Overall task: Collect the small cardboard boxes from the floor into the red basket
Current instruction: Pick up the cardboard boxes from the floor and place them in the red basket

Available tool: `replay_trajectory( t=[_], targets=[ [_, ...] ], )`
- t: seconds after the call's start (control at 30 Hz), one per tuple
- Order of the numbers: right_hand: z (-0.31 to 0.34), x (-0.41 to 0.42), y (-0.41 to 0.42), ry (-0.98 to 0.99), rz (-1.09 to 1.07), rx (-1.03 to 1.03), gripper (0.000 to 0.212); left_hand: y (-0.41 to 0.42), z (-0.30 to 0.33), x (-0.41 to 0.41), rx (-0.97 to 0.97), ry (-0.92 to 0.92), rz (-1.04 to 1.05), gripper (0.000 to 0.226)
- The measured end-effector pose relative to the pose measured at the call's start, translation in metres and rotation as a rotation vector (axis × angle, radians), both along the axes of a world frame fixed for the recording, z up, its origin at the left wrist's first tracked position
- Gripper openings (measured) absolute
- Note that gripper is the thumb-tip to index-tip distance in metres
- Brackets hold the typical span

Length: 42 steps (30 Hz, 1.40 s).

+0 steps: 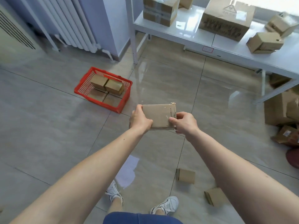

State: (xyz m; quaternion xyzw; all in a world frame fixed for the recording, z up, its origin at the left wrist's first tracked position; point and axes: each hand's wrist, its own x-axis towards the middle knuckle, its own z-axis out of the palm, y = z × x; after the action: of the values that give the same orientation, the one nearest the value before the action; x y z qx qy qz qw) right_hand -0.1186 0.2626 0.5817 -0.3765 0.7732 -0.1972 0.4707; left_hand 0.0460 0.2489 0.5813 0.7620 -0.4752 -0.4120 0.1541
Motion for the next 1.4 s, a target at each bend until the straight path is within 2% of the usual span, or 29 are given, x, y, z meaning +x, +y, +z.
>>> replay_trajectory(
  t=[0.2, 0.27, 0.4, 0.57, 0.73, 0.8, 0.93, 1.0, 1.07, 1.23, 1.3, 1.4],
  targets=[
    [0.015, 0.116, -0.037, -0.038, 0.073, -0.01, 0.008, -0.03, 0.019, 0.125, -0.029, -0.019, 0.029, 0.062],
    [0.016, 0.154, -0.048, -0.045, 0.078, -0.012, 0.017, -0.04, 0.024, 0.165, -0.031, -0.032, 0.032, 0.06],
    [0.02, 0.221, -0.072, -0.049, 0.079, -0.025, 0.012, -0.064, 0.032, 0.234, -0.041, -0.047, 0.025, 0.052],
    [0.022, 0.28, -0.119, -0.022, 0.102, -0.036, 0.021, -0.105, 0.032, 0.29, -0.044, -0.029, 0.065, 0.045],
    [0.019, 0.322, -0.178, -0.015, 0.123, -0.044, 0.017, -0.164, 0.027, 0.331, -0.045, -0.054, 0.064, 0.044],
    [0.014, 0.337, -0.208, -0.017, 0.112, -0.048, 0.029, -0.193, 0.024, 0.346, -0.055, -0.068, 0.061, 0.043],
    [0.01, 0.366, -0.274, -0.118, 0.146, 0.016, 0.094, -0.255, 0.019, 0.379, -0.059, -0.076, 0.036, 0.038],
    [0.01, 0.382, -0.302, -0.145, 0.217, 0.056, 0.103, -0.284, 0.014, 0.397, -0.066, -0.077, 0.024, 0.042],
    [0.008, 0.399, -0.33, -0.157, 0.247, 0.075, 0.099, -0.313, 0.006, 0.414, -0.076, -0.066, 0.02, 0.049],
    [-0.009, 0.442, -0.385, -0.152, 0.208, 0.1, 0.067, -0.372, -0.015, 0.458, -0.066, -0.056, 0.001, 0.061],
    [-0.019, 0.46, -0.405, -0.149, 0.185, 0.101, 0.061, -0.395, -0.023, 0.475, -0.075, -0.036, 0.004, 0.057],
    [-0.039, 0.485, -0.432, -0.138, 0.108, 0.093, 0.053, -0.434, -0.04, 0.504, -0.081, 0.001, 0.012, 0.039]
  ],
)
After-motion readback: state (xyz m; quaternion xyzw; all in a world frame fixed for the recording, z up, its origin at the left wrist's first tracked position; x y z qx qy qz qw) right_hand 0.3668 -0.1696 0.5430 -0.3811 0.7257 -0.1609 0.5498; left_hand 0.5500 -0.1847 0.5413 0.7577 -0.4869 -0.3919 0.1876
